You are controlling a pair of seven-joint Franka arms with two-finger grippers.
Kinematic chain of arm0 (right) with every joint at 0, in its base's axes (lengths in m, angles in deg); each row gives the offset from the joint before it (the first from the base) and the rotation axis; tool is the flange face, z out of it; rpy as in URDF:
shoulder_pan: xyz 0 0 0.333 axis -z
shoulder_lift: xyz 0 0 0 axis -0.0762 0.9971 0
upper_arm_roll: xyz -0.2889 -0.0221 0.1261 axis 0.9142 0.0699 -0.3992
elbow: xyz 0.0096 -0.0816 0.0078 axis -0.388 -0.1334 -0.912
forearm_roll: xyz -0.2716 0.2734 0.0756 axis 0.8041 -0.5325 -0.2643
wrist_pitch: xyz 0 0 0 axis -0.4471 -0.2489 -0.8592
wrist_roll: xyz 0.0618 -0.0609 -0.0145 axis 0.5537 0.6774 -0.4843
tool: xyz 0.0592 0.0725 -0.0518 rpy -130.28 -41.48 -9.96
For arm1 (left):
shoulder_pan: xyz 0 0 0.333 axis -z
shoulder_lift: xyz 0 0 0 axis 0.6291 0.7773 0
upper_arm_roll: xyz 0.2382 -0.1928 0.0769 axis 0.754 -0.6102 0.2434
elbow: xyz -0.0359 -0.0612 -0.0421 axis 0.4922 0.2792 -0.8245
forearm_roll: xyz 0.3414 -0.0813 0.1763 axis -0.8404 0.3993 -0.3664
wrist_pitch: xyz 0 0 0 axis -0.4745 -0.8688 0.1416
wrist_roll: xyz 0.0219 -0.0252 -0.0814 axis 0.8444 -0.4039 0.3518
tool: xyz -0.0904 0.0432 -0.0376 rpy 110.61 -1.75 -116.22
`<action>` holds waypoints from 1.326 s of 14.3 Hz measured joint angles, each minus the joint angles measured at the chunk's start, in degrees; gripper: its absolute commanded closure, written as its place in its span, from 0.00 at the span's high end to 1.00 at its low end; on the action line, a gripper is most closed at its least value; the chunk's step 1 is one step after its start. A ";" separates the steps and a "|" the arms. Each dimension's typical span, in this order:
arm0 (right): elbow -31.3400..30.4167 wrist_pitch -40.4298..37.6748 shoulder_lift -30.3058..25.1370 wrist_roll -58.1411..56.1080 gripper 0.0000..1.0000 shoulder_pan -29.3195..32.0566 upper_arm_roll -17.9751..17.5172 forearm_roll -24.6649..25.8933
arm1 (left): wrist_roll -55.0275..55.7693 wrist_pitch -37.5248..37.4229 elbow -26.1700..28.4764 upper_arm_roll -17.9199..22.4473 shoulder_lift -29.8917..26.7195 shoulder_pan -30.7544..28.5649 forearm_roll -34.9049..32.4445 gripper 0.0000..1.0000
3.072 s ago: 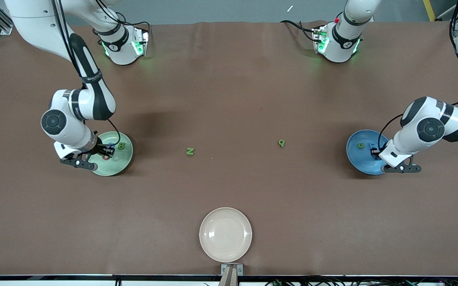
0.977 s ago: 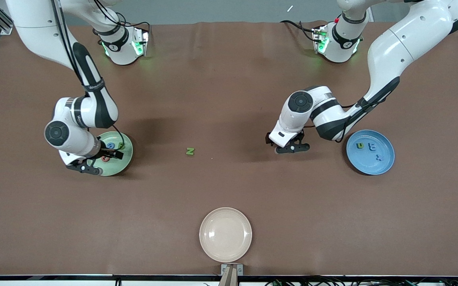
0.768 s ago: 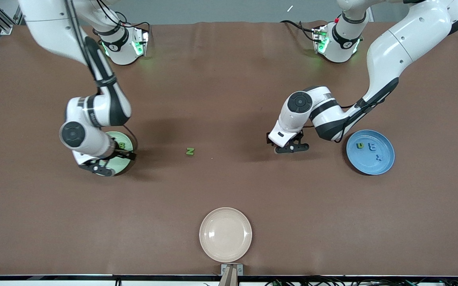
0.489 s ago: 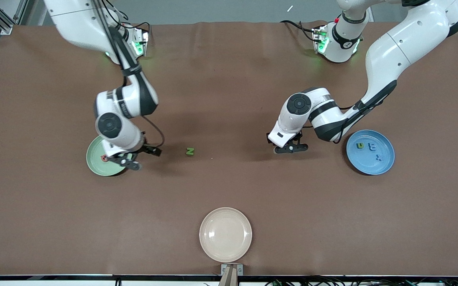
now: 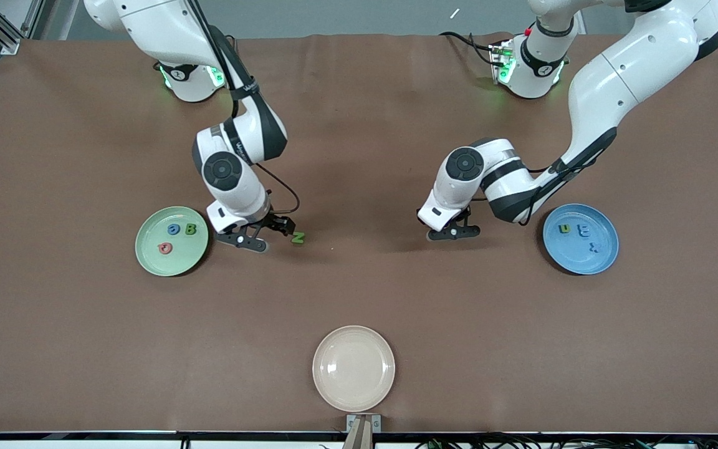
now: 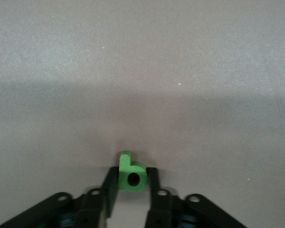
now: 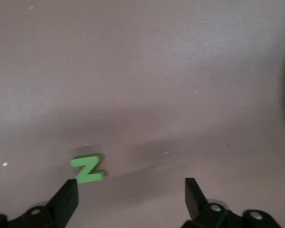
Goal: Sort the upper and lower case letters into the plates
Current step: 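Grasp the green b with the left gripper while the right gripper grasps Z, then drop the b in the blue plate while the right gripper drops Z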
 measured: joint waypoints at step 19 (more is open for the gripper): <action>4.61 5.69 8.79 1.17 0.00 -4.95 0.01 -1.08 | -24.83 -14.16 0.16 -13.47 -1.72 -34.97 1.53 0.08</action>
